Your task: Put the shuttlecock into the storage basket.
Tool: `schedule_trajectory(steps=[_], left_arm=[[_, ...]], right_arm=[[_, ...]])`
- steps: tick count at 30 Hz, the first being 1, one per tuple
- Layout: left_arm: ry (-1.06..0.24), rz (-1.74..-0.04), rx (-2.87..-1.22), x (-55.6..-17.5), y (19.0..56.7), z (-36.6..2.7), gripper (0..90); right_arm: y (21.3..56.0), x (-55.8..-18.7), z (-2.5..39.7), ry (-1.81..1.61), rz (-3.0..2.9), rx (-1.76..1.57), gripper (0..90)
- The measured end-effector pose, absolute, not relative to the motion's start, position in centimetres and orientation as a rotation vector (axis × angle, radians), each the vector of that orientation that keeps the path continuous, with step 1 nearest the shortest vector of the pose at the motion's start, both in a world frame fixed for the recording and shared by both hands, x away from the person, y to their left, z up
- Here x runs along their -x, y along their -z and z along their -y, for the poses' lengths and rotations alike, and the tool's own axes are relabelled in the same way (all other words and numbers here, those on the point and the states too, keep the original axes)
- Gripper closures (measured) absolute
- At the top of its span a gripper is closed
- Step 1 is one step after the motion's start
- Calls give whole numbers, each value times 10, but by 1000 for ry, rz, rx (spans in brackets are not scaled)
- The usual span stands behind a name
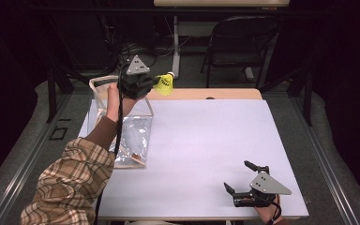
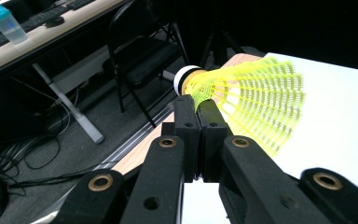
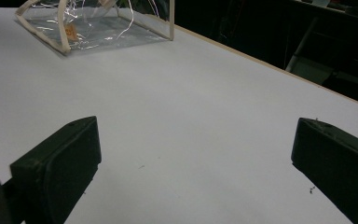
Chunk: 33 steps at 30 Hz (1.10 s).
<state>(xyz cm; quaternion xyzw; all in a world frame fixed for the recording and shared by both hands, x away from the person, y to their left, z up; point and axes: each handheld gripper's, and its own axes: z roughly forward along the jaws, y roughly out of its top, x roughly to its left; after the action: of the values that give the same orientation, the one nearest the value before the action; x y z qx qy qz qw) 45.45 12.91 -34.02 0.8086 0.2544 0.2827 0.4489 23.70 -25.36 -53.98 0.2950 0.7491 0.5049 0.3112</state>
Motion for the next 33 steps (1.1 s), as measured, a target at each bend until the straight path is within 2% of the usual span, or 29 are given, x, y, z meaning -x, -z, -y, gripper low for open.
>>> schedule_trajectory(steps=[33], left_arm=[[-745,-708,-1965,-459,334,-162,890]], right_arm=[[540,-237,253,-1332,-1978,-780,10]])
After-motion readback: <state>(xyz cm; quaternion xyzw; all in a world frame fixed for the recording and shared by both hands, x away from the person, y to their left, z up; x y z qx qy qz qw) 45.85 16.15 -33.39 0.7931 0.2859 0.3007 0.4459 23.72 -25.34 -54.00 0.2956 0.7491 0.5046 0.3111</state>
